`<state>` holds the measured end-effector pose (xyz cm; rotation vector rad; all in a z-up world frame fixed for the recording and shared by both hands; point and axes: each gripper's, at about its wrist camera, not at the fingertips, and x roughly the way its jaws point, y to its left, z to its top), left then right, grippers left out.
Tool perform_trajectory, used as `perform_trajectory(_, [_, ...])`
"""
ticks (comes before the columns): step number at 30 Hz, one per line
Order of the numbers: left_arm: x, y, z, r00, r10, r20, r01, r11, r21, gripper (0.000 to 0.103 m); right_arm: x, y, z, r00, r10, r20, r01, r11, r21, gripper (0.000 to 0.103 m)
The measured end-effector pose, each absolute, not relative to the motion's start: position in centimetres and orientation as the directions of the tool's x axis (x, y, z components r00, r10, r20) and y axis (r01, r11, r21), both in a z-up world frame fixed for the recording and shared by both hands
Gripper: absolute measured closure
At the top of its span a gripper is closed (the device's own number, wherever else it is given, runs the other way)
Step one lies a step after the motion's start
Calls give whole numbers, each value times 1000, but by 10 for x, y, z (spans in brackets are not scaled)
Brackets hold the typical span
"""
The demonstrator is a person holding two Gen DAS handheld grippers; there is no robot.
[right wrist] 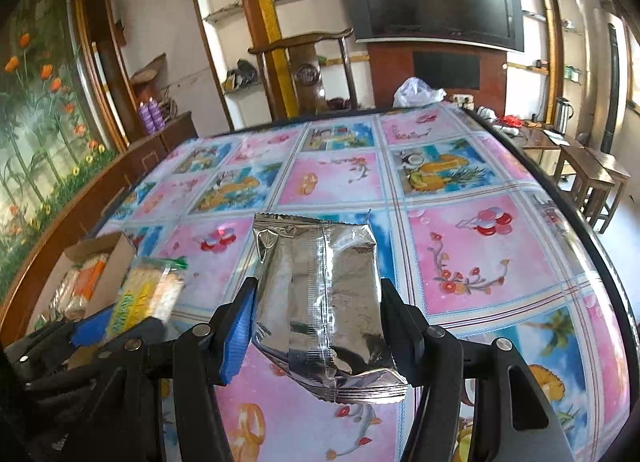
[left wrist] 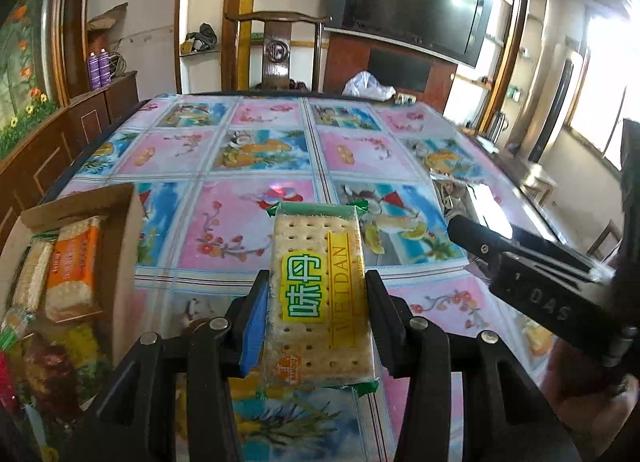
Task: Organize snacks
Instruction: 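Lift the cracker pack and silver foil bag and carry both toward the box, then lower the cracker pack and silver bag into the box and open both grippers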
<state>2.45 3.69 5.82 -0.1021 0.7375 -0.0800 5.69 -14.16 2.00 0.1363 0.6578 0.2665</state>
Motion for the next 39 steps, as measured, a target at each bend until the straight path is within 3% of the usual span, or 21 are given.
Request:
perform_trajectory(12, [-38, 123, 101, 801, -25, -598, -82, 985, -150, 58, 17, -71, 33, 713, 450, -538, -384, 892, 236, 40])
perform_trajectory(23, [-91, 216, 85, 776, 138, -615, -272, 953, -129, 58, 5, 39, 44, 536, 626, -567, -592, 757, 277, 40])
perform_trajectory(39, [-91, 236, 49, 748, 166, -643, -310, 944, -116, 58, 27, 134, 14, 422, 606, -675, -619, 736, 274, 40])
